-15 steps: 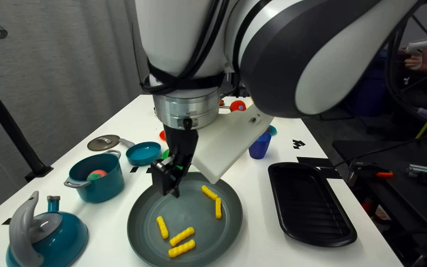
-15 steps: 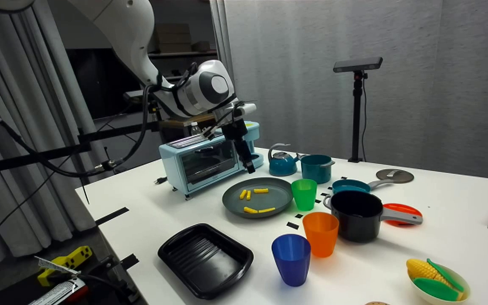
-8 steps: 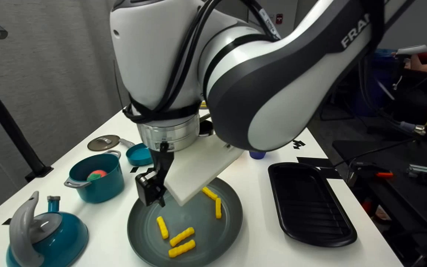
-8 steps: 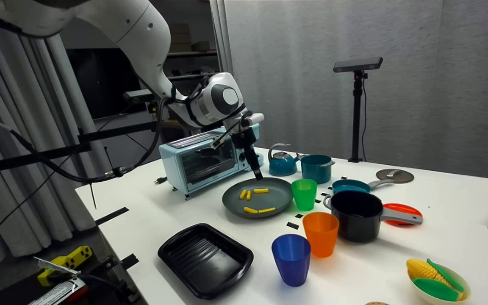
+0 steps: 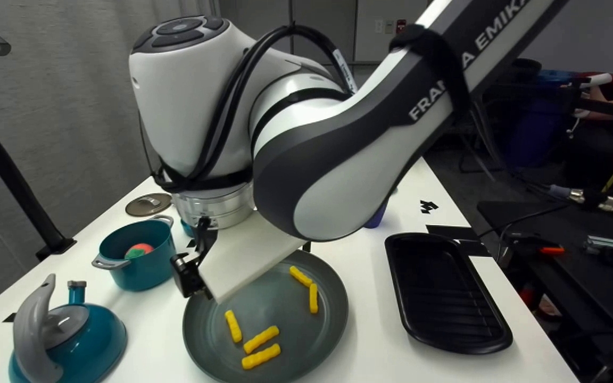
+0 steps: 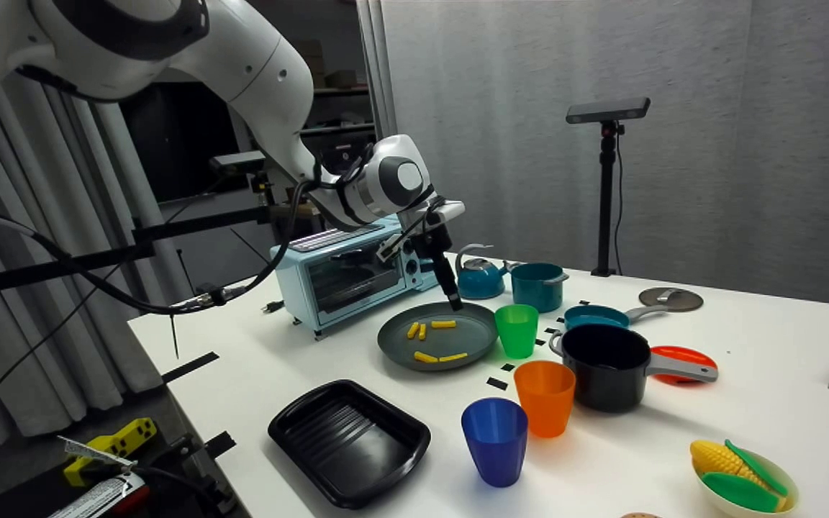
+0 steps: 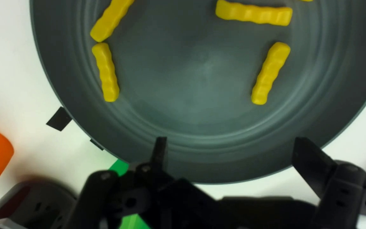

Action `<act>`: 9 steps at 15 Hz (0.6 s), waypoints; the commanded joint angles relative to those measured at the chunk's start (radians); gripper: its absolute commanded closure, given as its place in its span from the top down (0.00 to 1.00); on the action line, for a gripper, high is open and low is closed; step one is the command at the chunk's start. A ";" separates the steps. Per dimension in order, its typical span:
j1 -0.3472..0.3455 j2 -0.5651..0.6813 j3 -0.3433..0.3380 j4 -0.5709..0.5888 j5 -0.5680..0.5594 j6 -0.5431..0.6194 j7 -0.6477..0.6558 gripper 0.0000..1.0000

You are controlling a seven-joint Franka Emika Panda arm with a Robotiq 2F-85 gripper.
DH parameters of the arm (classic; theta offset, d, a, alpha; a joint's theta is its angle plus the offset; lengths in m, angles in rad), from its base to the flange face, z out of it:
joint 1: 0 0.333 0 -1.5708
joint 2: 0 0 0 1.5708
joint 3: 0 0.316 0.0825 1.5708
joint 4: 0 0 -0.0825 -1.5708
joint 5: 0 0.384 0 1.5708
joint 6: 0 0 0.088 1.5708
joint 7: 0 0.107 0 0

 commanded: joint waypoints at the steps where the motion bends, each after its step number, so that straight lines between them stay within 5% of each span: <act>1: -0.006 0.061 0.001 0.085 0.053 -0.043 -0.006 1.00; 9: 0.018 0.082 0.013 0.094 0.096 -0.044 -0.006 1.00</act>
